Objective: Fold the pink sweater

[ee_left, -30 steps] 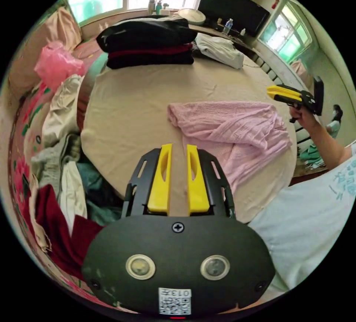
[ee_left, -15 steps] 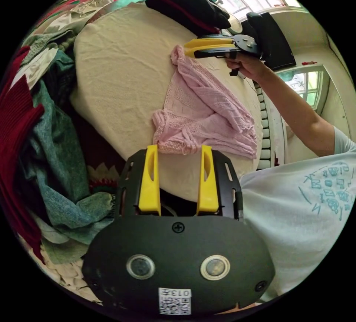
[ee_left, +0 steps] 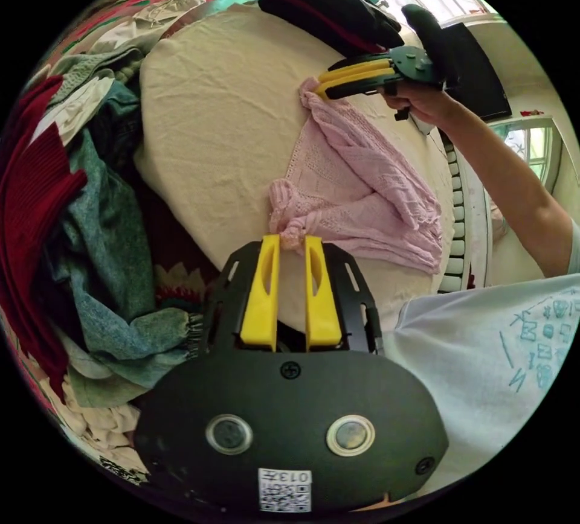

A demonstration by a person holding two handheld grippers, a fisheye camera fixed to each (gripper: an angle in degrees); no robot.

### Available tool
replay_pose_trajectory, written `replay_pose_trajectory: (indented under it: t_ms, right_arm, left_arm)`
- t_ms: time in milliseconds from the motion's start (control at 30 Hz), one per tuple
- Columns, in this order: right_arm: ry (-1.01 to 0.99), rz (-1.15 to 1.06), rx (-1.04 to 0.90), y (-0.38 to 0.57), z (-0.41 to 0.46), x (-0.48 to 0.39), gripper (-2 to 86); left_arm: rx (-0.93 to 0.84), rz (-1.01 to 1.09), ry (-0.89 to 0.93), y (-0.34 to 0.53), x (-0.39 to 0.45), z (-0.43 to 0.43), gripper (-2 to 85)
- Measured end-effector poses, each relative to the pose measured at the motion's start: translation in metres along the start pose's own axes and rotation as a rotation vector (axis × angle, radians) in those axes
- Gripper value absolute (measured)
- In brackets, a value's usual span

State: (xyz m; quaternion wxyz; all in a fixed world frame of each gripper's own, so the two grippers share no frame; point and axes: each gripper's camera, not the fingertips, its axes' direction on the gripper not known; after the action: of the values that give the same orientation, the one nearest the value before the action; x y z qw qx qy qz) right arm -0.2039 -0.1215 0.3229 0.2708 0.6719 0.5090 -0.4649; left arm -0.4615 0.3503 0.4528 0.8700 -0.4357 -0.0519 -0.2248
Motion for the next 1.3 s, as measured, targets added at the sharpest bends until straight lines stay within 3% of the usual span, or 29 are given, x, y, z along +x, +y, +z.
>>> replay_pose_trajectory:
  t_ms: [133, 333, 533, 700, 1000, 1200, 1300]
  right_arm:
    - [0.058, -0.006, 0.066, 0.019, -0.014, -0.015, 2.5]
    - [0.156, -0.010, 0.248, 0.086, -0.071, -0.051, 2.1]
    - [0.349, 0.070, 0.393, 0.206, -0.138, -0.110, 2.1]
    - [0.500, 0.248, 0.392, 0.322, -0.164, -0.159, 2.3]
    - [0.591, 0.693, 0.295, 0.512, -0.101, -0.227, 3.2]
    - [0.458, 0.971, 0.232, 0.596, -0.022, -0.228, 8.9]
    - [0.338, 1.120, 0.260, 0.638, -0.013, -0.236, 9.7]
  left_arm:
    - [0.058, -0.027, 0.115, 0.002, 0.003, -0.015, 3.5]
    - [0.115, 0.102, 0.346, -0.002, 0.038, -0.044, 2.2]
    - [0.029, 0.469, 0.506, -0.024, 0.142, -0.058, 1.9]
    - [-0.123, 0.817, 0.591, -0.044, 0.267, -0.035, 1.9]
    - [-0.375, 1.199, 0.496, -0.034, 0.452, 0.095, 2.3]
    - [-0.490, 1.198, 0.349, -0.024, 0.505, 0.181, 4.4]
    - [-0.548, 1.160, 0.453, -0.022, 0.521, 0.179, 6.3]
